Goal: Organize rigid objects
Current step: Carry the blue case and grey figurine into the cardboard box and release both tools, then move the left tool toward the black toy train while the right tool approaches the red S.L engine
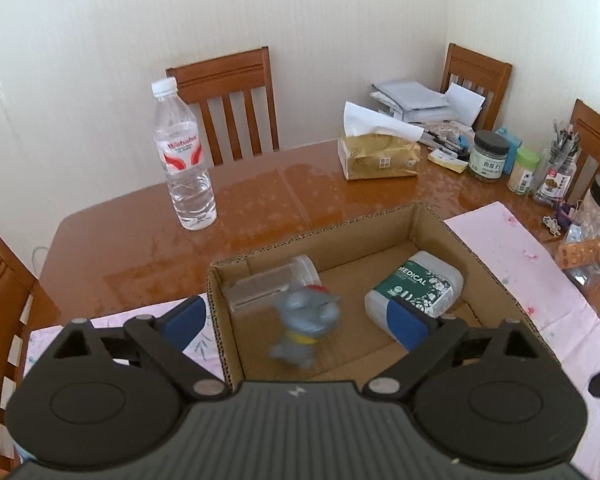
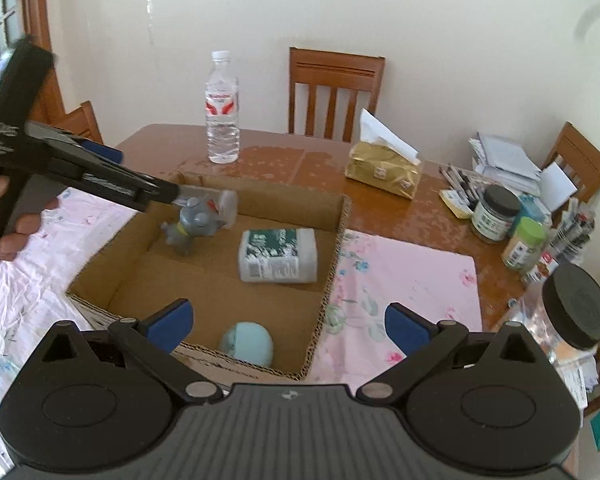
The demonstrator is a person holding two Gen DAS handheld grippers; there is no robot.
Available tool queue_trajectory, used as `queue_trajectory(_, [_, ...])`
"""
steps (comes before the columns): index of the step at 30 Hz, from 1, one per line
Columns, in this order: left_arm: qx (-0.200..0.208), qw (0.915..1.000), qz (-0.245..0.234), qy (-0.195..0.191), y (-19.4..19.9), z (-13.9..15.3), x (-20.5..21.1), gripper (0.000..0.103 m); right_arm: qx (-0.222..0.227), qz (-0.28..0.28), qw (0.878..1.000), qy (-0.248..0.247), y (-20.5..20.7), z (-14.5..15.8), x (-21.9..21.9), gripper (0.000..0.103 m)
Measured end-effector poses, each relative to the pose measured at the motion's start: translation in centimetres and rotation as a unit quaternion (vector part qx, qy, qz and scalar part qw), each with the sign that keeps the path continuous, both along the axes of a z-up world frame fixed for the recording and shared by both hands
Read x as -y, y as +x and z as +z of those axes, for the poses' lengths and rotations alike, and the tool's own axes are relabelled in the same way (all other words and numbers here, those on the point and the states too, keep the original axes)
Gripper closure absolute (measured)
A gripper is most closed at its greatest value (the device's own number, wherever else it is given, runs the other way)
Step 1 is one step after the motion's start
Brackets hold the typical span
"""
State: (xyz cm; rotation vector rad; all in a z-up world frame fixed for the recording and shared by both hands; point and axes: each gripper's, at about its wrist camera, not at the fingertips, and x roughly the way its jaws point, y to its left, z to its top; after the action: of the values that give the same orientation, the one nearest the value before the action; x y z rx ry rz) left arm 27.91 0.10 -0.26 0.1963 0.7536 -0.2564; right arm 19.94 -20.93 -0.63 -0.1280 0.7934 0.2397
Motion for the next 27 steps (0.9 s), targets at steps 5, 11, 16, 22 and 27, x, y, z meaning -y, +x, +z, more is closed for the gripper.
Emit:
queue_trajectory(5, [0.004,0.9999,0.011,-0.005,-2.2,0.4,-0.5,0.003,-0.006,-0.016,1.000,0.007,-0.2,-0.5,0.8,0.000])
queue_trajectory(11, [0.002,0.9992,0.040,-0.005,-5.2,0.1,-1.5,0.002,-0.015,-0.038,0.999,0.011,-0.9,-1.3,1.6,0.000])
queue_trajectory(16, [0.000,0.9977,0.067,0.008,-7.9,-0.9,-2.1,0.002,-0.020,-0.046,0.999,0.008,-2.0,-2.2,2.0,0.000])
queue_trajectory(22, [-0.030,0.9940,0.105,0.003,-10.7,-3.5,-3.0,0.002,-0.041,-0.056,0.998,0.008,-3.0,-4.0,2.7,0.000])
queue_trajectory(27, [-0.058,0.9890,0.136,0.008,-12.5,-6.0,-3.5,0.002,-0.065,-0.071,0.995,-0.001,-3.6,-5.8,3.5,0.000])
